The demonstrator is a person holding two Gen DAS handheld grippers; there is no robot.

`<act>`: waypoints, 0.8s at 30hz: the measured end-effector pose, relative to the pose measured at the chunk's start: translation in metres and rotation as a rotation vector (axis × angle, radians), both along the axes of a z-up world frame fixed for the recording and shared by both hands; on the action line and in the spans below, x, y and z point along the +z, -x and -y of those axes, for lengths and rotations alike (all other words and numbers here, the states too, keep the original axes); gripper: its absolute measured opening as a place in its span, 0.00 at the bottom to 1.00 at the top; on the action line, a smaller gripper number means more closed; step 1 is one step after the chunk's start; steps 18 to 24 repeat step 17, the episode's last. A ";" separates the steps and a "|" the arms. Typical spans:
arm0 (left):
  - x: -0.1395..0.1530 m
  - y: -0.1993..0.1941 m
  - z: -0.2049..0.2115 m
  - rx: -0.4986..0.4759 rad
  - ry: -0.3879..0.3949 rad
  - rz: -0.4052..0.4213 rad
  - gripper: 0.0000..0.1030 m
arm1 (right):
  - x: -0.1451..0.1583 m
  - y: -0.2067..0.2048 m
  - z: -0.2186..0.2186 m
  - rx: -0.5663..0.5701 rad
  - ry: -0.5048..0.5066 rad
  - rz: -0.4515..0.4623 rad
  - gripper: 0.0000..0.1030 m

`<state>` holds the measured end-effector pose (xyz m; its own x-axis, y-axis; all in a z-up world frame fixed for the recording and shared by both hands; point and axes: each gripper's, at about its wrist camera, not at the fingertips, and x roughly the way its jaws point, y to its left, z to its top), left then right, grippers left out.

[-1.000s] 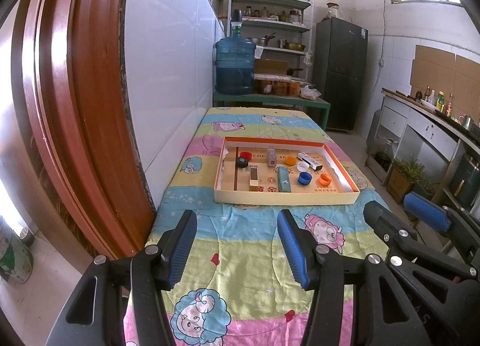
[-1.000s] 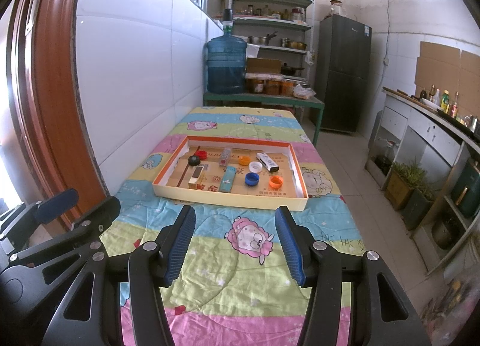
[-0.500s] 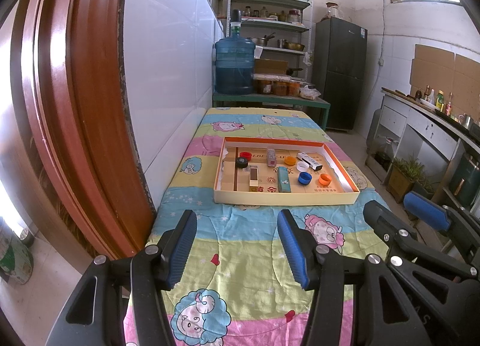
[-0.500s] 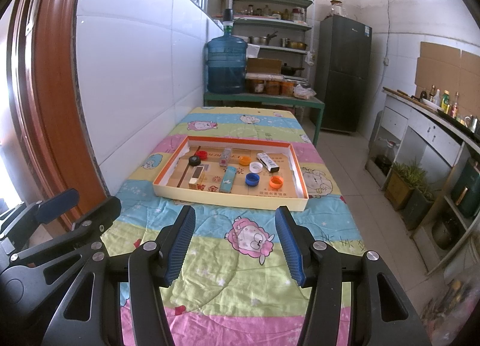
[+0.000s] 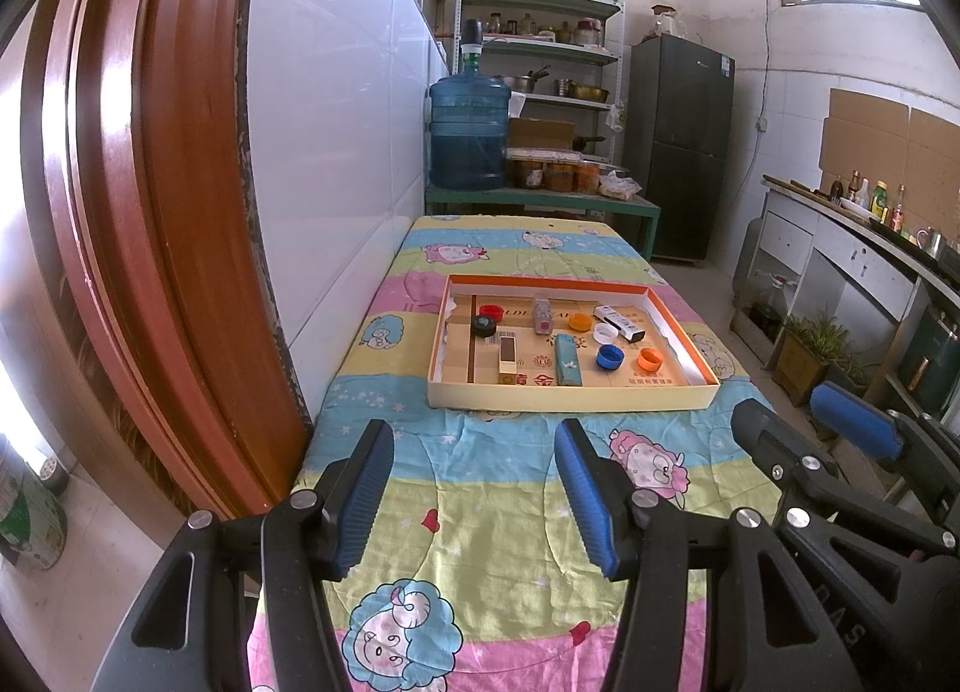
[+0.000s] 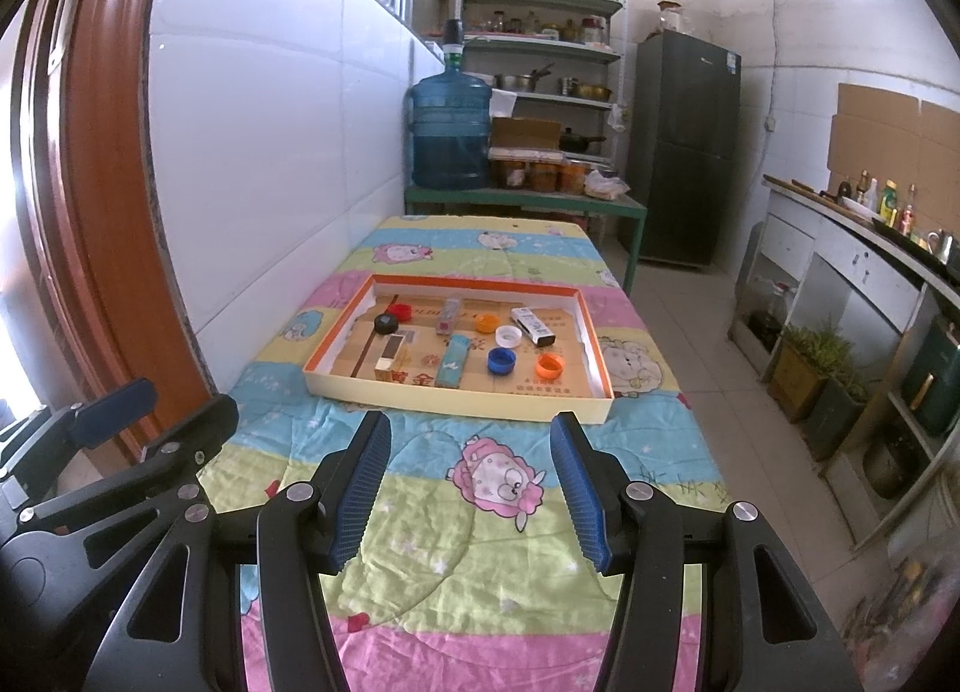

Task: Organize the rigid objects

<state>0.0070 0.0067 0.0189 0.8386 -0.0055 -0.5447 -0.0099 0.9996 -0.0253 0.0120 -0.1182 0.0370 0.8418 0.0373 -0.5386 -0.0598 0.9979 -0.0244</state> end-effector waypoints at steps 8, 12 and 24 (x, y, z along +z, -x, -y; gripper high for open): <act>0.000 0.000 0.000 -0.002 0.000 0.000 0.54 | -0.001 0.000 -0.001 -0.001 0.000 -0.002 0.56; 0.000 0.002 0.001 -0.002 0.000 0.001 0.54 | -0.003 0.000 -0.002 -0.003 -0.002 -0.002 0.56; -0.001 0.003 0.003 0.001 -0.002 0.003 0.54 | -0.004 0.000 -0.001 -0.003 -0.004 -0.006 0.56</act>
